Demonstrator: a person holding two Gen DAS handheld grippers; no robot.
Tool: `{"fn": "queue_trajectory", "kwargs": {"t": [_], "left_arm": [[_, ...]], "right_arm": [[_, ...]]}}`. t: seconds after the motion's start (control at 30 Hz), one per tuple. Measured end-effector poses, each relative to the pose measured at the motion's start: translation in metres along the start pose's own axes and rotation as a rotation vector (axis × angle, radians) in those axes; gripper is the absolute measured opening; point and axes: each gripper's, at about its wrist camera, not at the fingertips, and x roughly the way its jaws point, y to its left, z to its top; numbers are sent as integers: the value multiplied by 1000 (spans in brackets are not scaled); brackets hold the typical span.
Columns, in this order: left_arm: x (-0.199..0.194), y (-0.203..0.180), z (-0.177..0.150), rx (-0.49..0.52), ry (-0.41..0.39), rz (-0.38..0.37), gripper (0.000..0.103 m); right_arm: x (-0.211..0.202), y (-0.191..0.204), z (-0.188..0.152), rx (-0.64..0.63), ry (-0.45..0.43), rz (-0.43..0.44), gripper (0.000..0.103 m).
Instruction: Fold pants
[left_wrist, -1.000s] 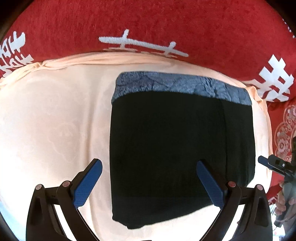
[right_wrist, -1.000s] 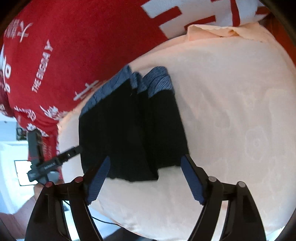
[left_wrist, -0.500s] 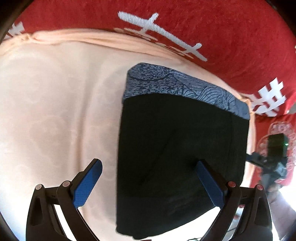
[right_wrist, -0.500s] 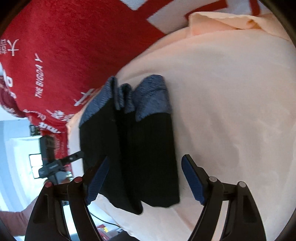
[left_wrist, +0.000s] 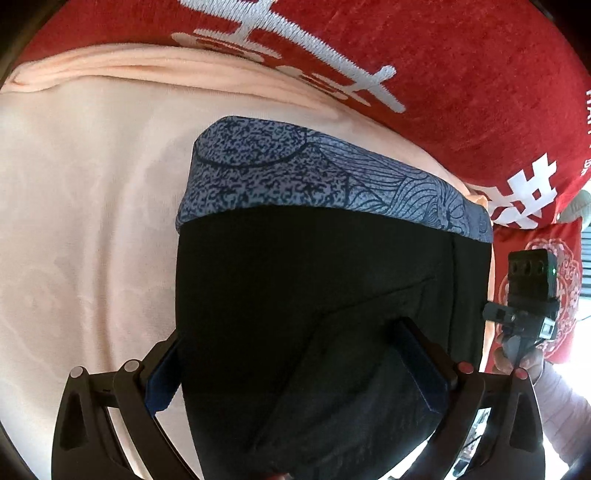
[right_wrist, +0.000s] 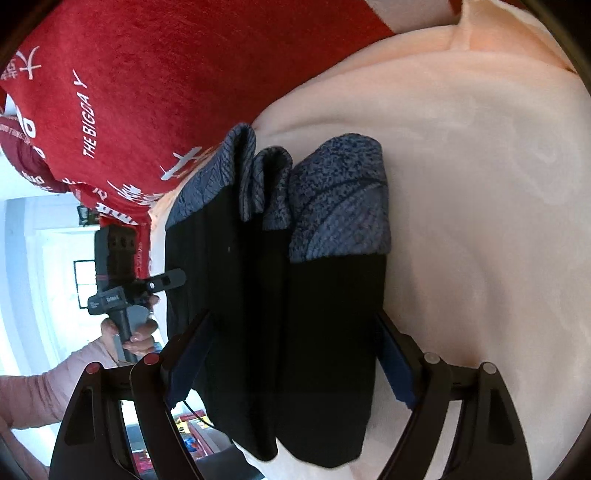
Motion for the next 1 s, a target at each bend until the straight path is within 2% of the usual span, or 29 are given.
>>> {"fn": "queue_trajectory", "kwargs": {"t": [0.07, 0.13, 0.2, 0.23, 0.27, 0.3, 0.37, 0.4, 0.7, 0.83, 1.0], "left_arm": [[0, -4, -1, -12, -2, 25, 103], [-4, -11, -3, 1, -27, 53, 98], [-10, -24, -8, 31, -61, 78, 84], [-15, -30, -12, 44, -78, 88, 81], [-19, -33, -14, 51, -86, 94, 75], [-22, -37, -15, 55, -92, 99, 69], [-31, -42, -19, 62, -102, 99, 62], [-34, -44, -21, 66, -105, 101, 59], [-77, -56, -59, 112, -122, 135, 57], [-95, -52, -90, 104, -115, 141, 57], [-98, -37, -123, 95, -85, 152, 57]], "right_arm": [[0, -2, 1, 15, -1, 9, 87], [0, -7, 2, 73, -9, 20, 84], [-2, -7, 2, 110, -10, -14, 73], [-3, -6, 1, 108, -8, -29, 66], [-4, -5, 0, 104, -8, -29, 57], [-7, -3, -2, 107, -13, -23, 54], [-13, -1, -5, 115, -31, -6, 39], [-17, 2, -7, 120, -42, 12, 36], [-35, 27, -30, 122, -63, 86, 33], [-44, 39, -53, 123, -57, 123, 33], [-46, 47, -86, 140, -36, 142, 33]]}}
